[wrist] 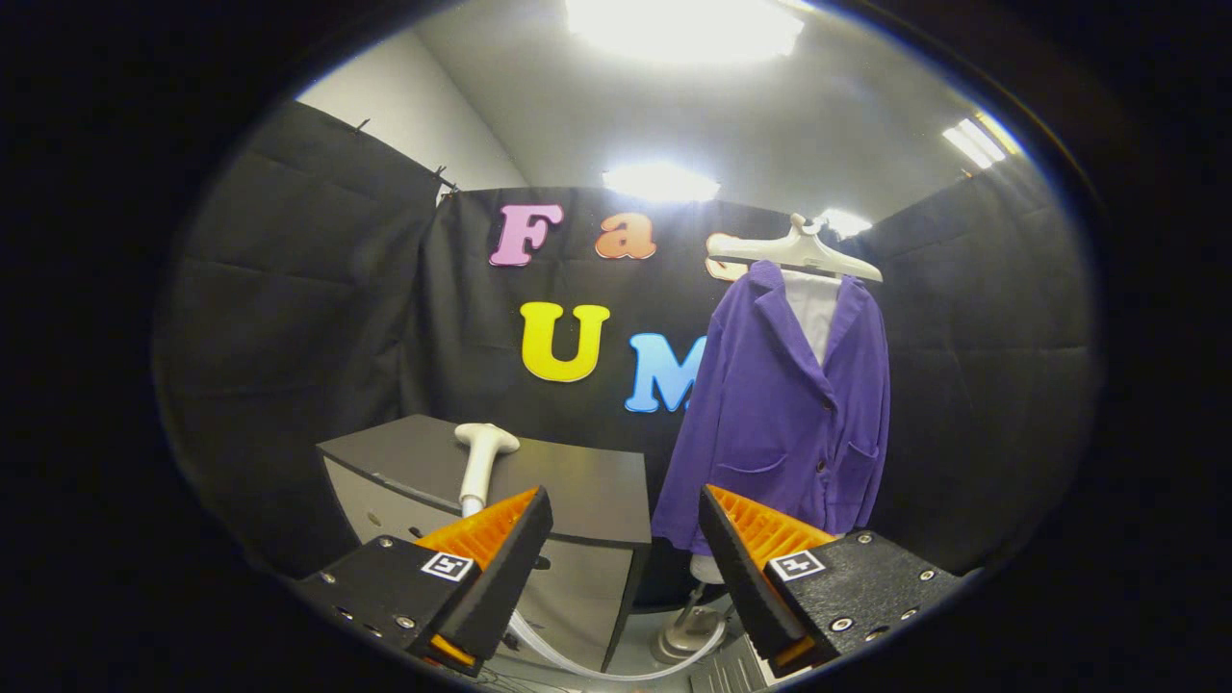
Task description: Iron the clothes twice with a garment steamer, once on the left side and once on the right side.
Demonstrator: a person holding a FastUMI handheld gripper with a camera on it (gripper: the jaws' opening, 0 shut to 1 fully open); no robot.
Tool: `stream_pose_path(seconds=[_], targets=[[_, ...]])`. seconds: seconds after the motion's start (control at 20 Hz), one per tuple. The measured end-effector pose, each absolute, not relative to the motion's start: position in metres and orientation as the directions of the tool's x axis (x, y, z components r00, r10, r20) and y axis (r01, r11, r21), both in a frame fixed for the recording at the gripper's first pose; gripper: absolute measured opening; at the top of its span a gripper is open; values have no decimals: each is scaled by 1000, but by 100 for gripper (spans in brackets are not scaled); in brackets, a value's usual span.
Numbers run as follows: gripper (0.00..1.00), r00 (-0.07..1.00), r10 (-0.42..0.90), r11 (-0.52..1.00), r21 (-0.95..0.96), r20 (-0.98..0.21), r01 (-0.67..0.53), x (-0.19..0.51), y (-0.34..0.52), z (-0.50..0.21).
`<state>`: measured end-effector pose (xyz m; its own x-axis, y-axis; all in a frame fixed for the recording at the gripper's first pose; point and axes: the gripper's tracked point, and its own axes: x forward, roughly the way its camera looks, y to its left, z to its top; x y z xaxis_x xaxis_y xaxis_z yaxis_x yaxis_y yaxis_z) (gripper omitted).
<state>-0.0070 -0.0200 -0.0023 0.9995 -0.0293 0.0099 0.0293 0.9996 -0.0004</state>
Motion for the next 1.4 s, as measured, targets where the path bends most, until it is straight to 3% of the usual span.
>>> stream_pose_path(seconds=[0.4,0.85,1.4], targets=[[95,979,201,980,14,-25,-201,-33,12,-5],[95,939,318,948,71,-133,-311,9,62,-11],[95,953,235,971,80,-193,-224,151,137,9]])
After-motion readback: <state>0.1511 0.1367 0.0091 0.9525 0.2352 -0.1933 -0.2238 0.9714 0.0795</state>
